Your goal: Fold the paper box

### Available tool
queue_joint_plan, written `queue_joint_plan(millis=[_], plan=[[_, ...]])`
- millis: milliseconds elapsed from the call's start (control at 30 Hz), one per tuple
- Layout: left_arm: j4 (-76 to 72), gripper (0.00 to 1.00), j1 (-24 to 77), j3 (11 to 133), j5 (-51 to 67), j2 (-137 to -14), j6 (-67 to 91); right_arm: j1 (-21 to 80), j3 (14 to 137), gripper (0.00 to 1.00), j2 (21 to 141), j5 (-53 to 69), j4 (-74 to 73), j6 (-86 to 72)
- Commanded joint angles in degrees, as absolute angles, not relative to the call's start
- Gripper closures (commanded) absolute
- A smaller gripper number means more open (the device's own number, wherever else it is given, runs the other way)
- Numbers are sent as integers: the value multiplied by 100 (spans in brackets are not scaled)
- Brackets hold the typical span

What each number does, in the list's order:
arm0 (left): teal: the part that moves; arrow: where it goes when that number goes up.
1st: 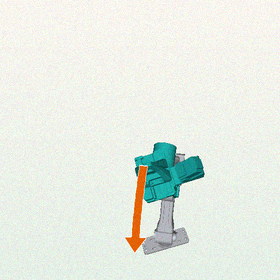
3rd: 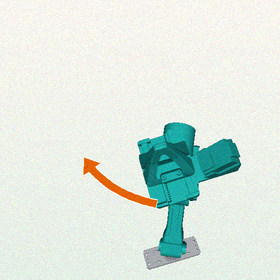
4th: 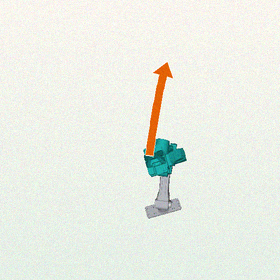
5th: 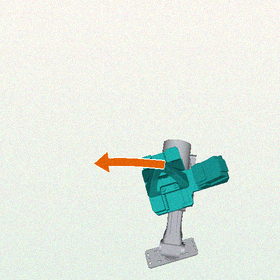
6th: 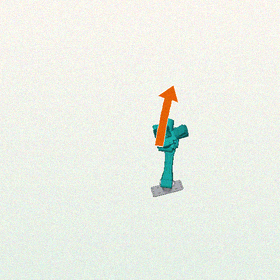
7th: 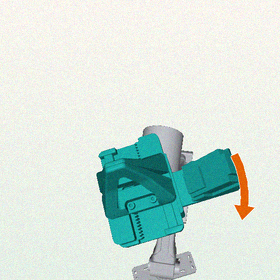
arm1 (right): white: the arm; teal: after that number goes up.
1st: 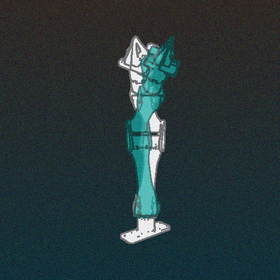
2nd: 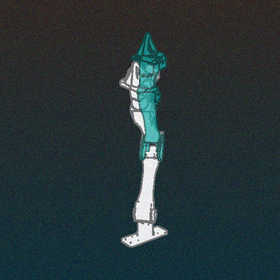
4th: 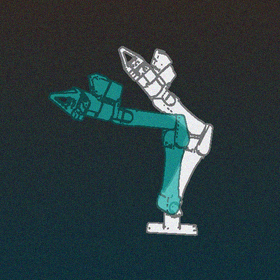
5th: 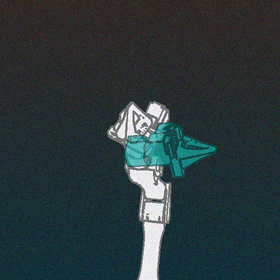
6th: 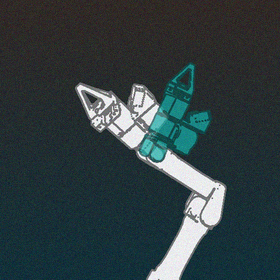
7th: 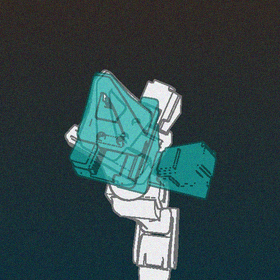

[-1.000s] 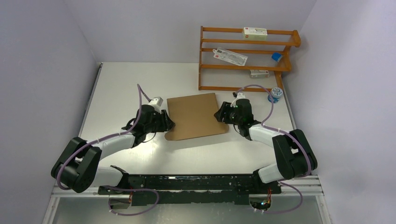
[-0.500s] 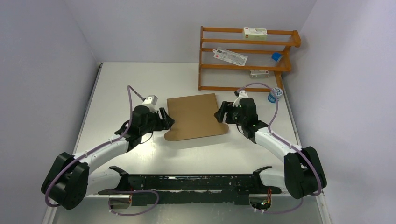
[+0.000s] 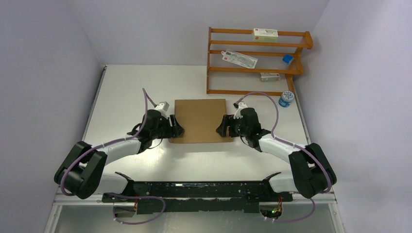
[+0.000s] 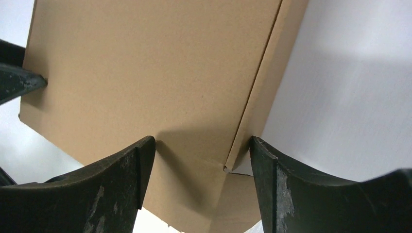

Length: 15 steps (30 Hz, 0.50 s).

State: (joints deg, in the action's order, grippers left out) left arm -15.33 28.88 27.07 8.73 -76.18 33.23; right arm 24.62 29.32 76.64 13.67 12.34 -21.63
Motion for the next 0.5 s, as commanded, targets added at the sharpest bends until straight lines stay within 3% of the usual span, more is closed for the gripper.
queue_joint_plan(millis=[0, 200, 467], plan=[[-1952, 35, 2918, 3068, 989, -7765, 3192, 2774, 2876, 26, 7433, 1478, 1246, -2164], [-1639, 33, 2874, 3381, 360, -7651, 3031, 3415, 3096, 18, 6796, 147, 250, -1920], [-1309, 27, 2817, 2716, -936, -6069, 3472, 4067, 3667, 12, 6503, -1304, -688, -1638]])
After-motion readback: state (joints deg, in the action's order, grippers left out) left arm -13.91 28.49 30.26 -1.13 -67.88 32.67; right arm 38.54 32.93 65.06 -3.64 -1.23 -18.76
